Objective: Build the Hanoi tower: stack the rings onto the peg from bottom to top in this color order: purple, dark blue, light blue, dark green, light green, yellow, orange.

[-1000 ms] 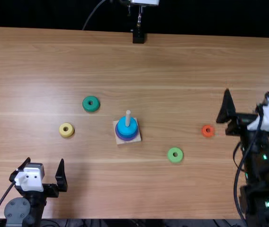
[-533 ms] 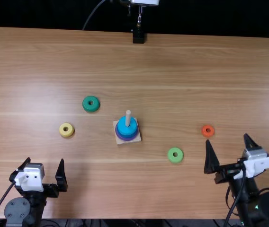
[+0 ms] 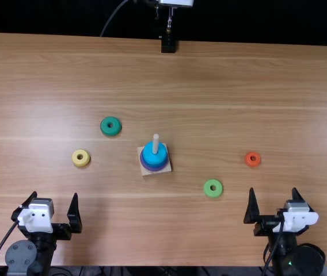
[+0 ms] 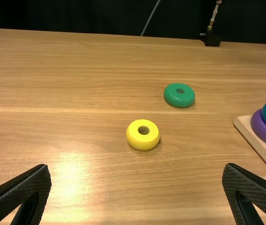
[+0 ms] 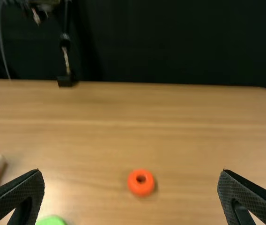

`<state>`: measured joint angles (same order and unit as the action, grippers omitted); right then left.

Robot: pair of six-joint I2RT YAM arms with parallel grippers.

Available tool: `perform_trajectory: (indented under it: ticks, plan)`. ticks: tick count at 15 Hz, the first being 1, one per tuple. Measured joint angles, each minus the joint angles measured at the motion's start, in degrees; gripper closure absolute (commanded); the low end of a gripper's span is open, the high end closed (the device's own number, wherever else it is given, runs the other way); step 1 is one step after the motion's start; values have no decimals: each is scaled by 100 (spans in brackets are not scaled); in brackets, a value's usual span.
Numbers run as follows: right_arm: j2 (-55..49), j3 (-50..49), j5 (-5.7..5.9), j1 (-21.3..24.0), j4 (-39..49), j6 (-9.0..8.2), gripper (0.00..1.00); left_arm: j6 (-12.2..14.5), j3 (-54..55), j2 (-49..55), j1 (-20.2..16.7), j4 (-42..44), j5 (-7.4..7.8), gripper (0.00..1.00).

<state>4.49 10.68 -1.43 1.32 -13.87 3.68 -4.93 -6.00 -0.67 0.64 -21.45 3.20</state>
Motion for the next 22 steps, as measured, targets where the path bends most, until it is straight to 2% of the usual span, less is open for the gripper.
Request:
perform_trajectory:
  ticks: [4,22]
  plan:
    - [-269,-457,79,109,-254,2,0,2,0,-2,0,-2,0,0]
    - [-376,-577,101,109,-195,44,0,2,0,0,0,0,4,0]
